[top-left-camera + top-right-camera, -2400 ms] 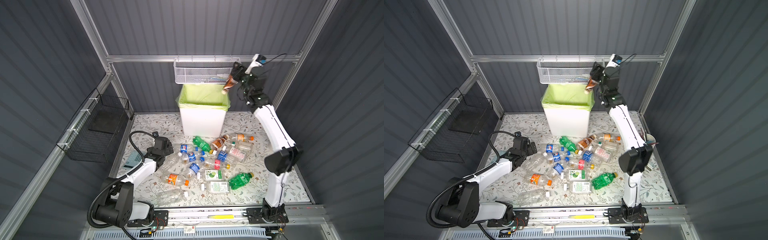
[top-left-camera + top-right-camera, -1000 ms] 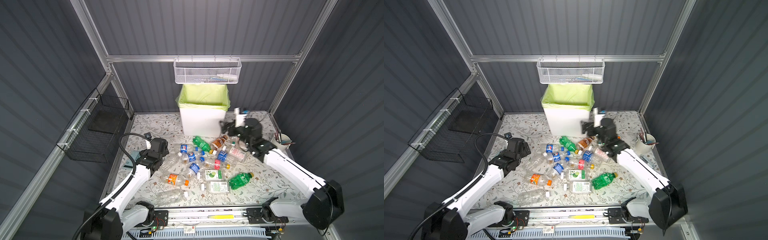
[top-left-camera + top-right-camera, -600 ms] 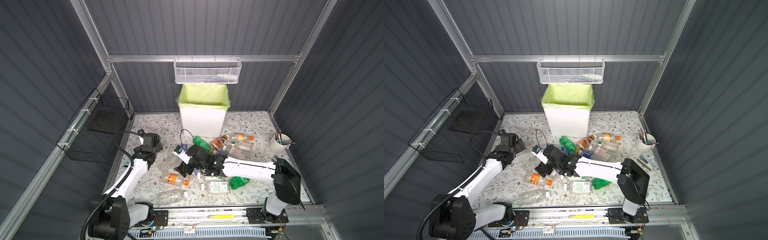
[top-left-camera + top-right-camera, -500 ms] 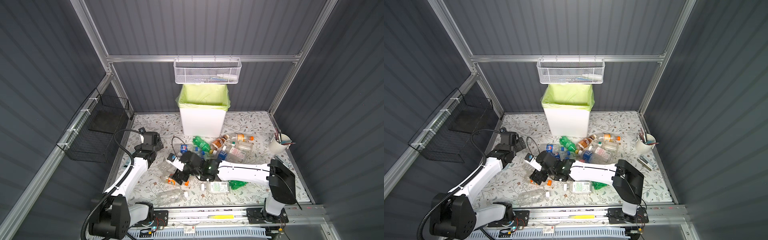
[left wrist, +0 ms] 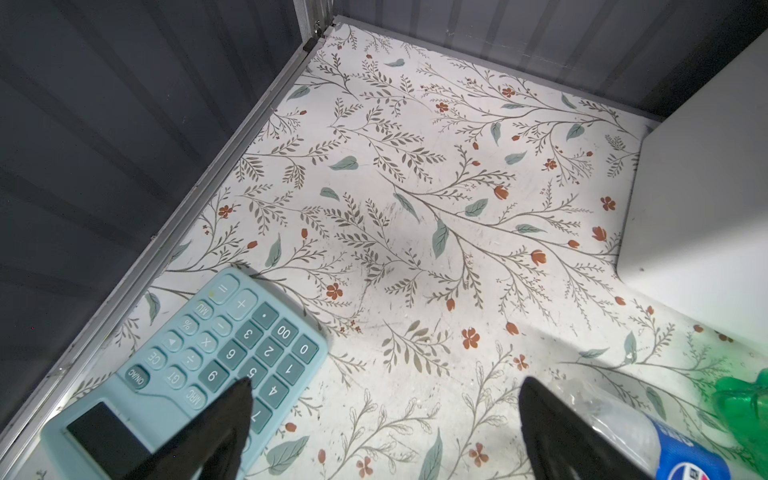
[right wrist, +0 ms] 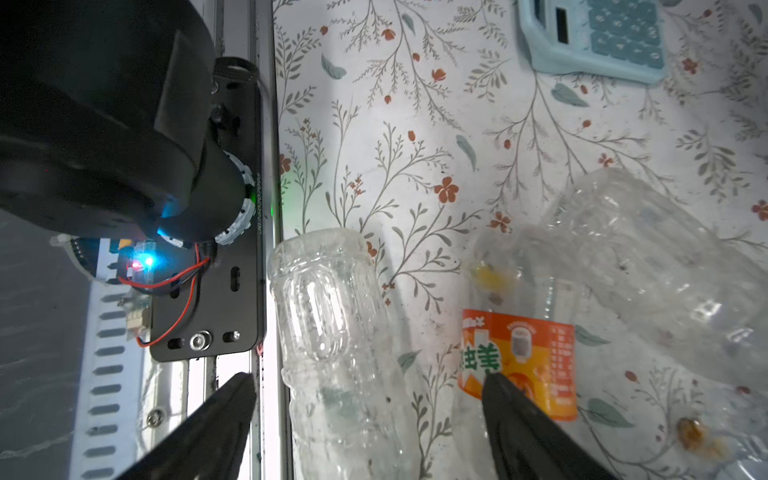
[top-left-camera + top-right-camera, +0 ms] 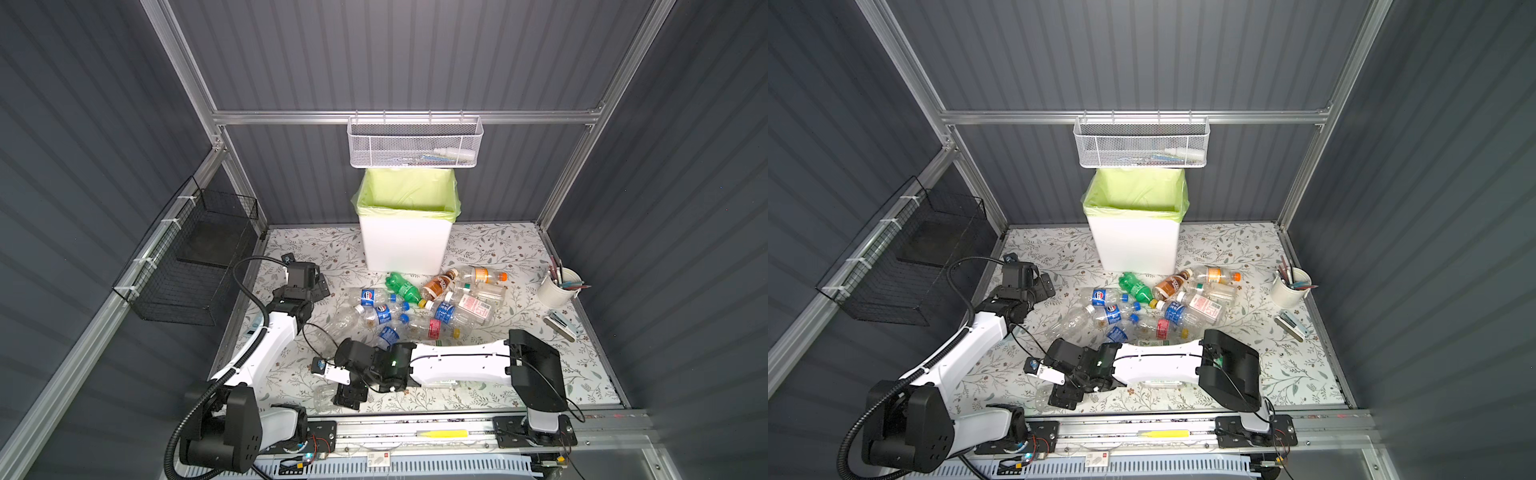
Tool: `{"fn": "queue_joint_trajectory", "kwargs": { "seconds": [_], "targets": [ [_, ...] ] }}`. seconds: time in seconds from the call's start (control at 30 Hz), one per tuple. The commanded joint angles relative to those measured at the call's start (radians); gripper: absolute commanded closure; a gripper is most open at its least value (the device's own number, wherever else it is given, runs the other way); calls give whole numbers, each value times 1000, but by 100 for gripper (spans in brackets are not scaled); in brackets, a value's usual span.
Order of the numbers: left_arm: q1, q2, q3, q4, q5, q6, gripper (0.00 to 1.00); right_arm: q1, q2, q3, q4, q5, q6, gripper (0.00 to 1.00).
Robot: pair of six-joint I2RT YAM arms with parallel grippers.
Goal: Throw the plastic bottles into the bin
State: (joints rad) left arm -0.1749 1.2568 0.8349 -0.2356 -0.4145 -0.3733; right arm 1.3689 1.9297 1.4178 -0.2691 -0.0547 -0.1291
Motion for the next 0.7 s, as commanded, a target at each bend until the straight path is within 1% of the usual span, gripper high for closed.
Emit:
{"fn": "queue_joint_trajectory", "kwargs": {
  "seconds": [0.0,0.3,0.47,0.67],
  "targets": [
    [5,-4,9,18,15,16,0,6,43,51,-87,-11,-31,13],
    [5,-7,-4,17,12,12,0,20,143,159,-216,-26,-80,13],
    [5,-12,-7,13,3,10,0,27,196,211,-288,-13,-120,13],
    [6,-11,-13,15,1,7,0,29,243,261,-336,-5,-132,18]
  ]
}}
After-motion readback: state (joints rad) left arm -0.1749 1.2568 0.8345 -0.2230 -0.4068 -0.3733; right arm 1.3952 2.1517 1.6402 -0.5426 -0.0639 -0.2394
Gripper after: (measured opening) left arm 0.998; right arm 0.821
